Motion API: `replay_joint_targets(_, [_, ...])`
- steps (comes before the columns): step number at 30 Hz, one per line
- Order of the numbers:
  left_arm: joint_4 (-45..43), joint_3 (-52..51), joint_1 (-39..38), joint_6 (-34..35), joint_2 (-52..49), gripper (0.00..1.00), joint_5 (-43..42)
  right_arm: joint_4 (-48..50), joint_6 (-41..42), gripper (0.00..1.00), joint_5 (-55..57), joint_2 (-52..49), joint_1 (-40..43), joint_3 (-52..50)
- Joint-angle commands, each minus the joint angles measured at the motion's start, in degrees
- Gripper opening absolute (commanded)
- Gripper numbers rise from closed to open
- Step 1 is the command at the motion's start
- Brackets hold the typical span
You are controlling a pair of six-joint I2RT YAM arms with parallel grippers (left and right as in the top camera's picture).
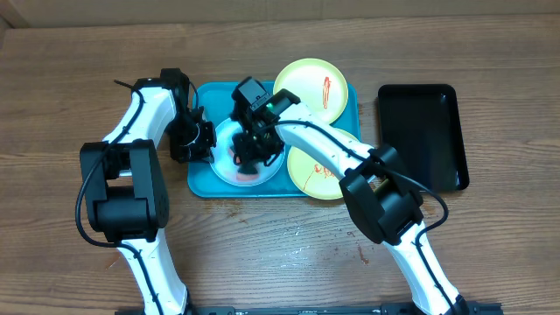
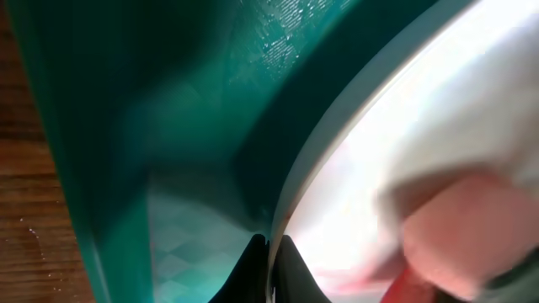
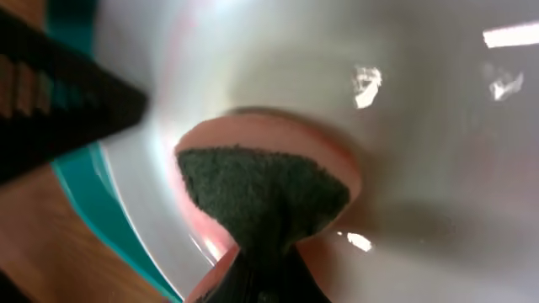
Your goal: Clean dirty plates on tray and stack at the side
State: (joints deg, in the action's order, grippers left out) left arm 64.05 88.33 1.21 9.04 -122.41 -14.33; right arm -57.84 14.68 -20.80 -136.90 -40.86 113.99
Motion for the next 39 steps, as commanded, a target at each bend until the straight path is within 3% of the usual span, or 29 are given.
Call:
replay_joint_targets(1, [-0.22,0.63,0.26,0.15,-0.48,0.04,1.07,-1.92,-1.68,0.04,2.10,-0.59,0.87,0.42])
replay_joint_targets(8, [-0.37,3.30,0.37,1.77,0.55,0.04,3.89,-5.79,-0.98,0.04,4.90,1.55,4.72,7.26])
replay_joint_targets(19, [1.97,5.22,-1.97,3.63,13.55,0.04,14.45,-25.73,-1.05,0.04,1.25,7.72,14.97,34.03])
replay_joint_targets(28, [5.40,5.22,-8.09,10.38,18.01,0.04,30.36,-35.26,-1.11,0.04,1.25,10.14,27.19,38.64])
replay_joint_targets(39, [9.42,5.22,-23.32,22.71,18.40,0.04,58.49,-39.21,-2.95,0.04,2.75,9.94,34.38,38.10])
